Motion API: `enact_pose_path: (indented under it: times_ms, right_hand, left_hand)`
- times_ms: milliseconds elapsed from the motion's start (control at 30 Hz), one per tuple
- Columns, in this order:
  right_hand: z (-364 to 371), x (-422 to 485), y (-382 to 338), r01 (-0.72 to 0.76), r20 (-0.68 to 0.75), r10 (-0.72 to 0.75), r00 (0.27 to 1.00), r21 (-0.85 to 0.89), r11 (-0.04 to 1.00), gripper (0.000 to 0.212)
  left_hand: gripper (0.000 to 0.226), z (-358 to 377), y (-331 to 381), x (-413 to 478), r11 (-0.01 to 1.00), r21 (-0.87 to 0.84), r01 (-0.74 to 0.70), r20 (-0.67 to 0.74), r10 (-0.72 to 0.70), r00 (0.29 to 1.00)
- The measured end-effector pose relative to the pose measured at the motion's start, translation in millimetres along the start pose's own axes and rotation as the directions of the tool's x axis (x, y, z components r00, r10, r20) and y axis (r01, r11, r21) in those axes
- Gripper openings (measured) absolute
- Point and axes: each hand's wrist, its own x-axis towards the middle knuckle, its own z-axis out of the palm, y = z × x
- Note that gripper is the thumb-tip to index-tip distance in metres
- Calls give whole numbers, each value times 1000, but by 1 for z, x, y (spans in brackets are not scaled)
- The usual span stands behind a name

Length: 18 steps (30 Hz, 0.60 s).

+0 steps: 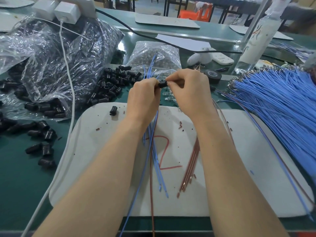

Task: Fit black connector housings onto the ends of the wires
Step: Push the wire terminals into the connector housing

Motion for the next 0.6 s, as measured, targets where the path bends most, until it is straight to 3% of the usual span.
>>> enact_pose_path:
  times_ms: [167,233,400,600]
  right_hand:
    - [-7,4,16,-89,10,89,996,81,993,13]
    - [-12,5,24,-124,48,119,992,117,985,11]
    - [-19,5,36,-174,175,144,974,167,971,12]
    - [-18,5,42,-179,223,150,963,113,977,11]
  left_hand:
    - [22,-3,-1,0,965,-260,42,187,8,982]
    - [17,-5,1,0,942,-330,54,200,14,980]
    - [12,-5,2,1,951,-307,23,244,55,968]
    - [9,-3,0,1,971,-237,-24,279,92,956]
